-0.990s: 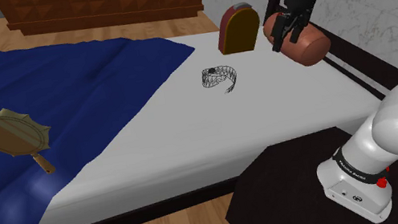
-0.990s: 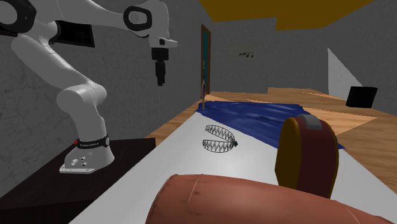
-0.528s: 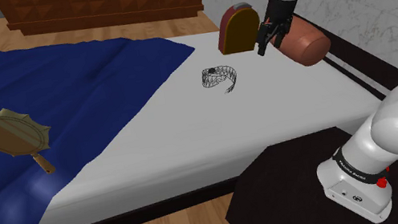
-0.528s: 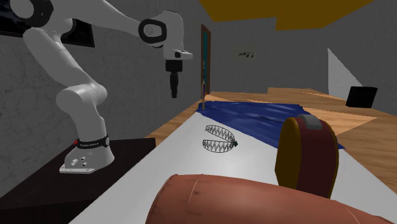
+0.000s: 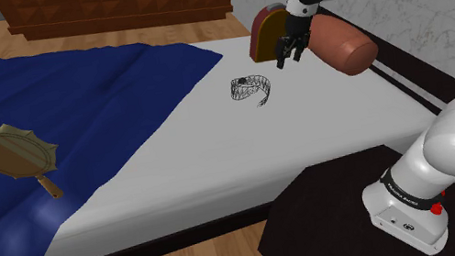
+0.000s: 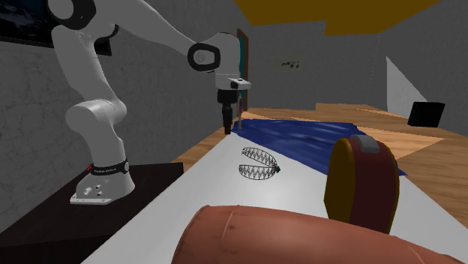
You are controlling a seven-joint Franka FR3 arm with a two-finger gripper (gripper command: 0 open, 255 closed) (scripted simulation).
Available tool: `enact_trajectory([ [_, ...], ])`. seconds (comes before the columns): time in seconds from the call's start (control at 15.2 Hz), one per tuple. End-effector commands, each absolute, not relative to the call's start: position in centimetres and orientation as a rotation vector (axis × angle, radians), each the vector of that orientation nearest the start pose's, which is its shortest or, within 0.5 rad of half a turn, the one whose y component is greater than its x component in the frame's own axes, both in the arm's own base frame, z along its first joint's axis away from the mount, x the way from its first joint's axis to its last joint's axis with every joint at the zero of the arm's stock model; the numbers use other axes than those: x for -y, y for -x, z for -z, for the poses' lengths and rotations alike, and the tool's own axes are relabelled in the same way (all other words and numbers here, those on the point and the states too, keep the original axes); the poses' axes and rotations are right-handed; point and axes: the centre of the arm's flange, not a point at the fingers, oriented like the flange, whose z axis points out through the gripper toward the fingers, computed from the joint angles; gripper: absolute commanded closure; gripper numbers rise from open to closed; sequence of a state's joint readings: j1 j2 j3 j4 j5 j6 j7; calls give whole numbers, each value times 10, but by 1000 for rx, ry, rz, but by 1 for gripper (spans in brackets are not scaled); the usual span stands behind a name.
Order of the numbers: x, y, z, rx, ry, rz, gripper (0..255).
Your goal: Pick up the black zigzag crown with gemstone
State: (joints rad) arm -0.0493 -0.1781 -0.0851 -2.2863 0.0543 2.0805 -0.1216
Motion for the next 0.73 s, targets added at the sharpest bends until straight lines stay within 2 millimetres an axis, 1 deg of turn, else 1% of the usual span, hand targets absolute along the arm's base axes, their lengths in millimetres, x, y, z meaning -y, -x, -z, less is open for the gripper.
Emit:
enact_trajectory([
  [0.0,70,-498,-407,-56,3071,-31,0],
  [0.66,116,-594,-327,-44,3044,-32,0],
])
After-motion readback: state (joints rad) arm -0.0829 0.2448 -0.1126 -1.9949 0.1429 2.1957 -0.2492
